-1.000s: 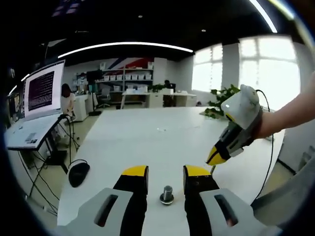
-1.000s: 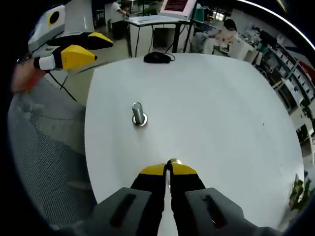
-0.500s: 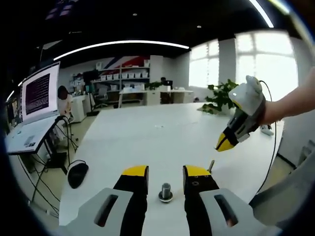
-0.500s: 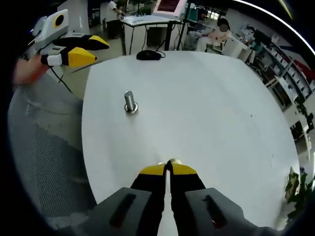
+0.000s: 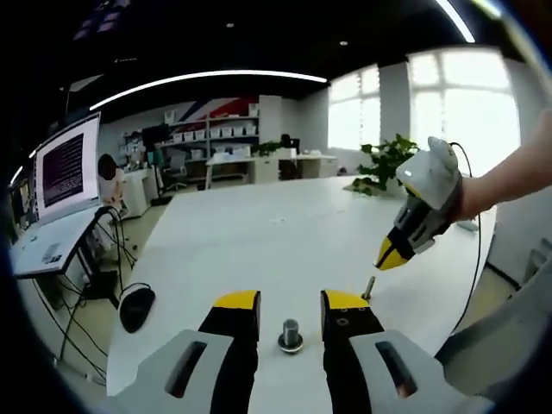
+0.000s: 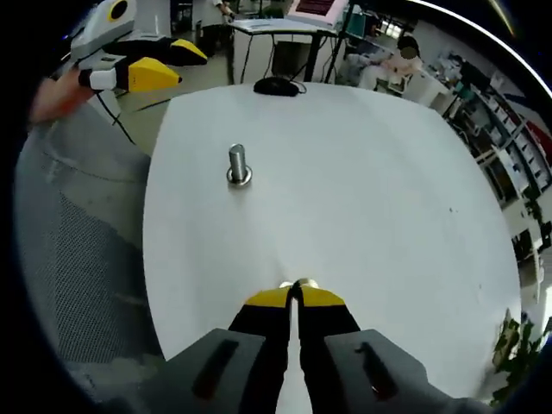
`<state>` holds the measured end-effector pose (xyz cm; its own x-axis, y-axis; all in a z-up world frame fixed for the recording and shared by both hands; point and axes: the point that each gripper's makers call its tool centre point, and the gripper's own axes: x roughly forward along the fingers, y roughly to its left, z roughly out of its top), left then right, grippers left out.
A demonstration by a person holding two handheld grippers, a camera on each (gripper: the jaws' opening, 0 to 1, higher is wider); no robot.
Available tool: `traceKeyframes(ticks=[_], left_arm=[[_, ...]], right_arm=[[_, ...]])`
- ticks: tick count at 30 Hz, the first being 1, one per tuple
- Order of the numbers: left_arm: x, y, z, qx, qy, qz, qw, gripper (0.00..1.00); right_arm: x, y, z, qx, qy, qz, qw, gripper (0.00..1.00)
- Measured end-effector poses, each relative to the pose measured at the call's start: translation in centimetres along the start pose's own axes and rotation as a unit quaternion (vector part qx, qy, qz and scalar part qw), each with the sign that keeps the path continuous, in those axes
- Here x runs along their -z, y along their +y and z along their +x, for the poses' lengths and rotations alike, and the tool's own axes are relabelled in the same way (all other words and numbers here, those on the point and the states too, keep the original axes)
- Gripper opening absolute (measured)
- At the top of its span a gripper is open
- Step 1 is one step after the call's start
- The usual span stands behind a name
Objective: Place the washer onto the threaded stud by aligning its center hole with the stud, sliding it down to the base, and recovering from edge contact or off-axis alignment until the washer reaches the visible bottom stop.
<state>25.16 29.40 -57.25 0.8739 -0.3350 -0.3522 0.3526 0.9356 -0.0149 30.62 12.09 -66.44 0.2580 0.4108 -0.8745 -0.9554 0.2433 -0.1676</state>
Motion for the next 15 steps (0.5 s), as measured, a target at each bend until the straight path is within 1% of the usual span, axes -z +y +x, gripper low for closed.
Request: traceKeyframes(ticks=[8, 12, 15], left_arm=[[0.3, -0.2, 0.1, 0.003, 0.007, 0.006, 1.0000, 0.26], [0.4, -0.3, 0.0, 0.003, 0.009, 0.007, 0.9999, 0.26], [0.5, -0.3, 0.1, 0.004, 0.012, 0.008, 0.9999, 0.26]], right_arm=[[0.1, 0.1, 0.5, -0.004, -0.004, -0.015, 0.9999, 0.04], [0.3, 0.1, 1.1, -0.012, -0.006, -0.006, 0.9999, 0.04], [0.6, 0.3, 1.4, -0.009, 0.002, -0.021, 0.9997, 0.04]])
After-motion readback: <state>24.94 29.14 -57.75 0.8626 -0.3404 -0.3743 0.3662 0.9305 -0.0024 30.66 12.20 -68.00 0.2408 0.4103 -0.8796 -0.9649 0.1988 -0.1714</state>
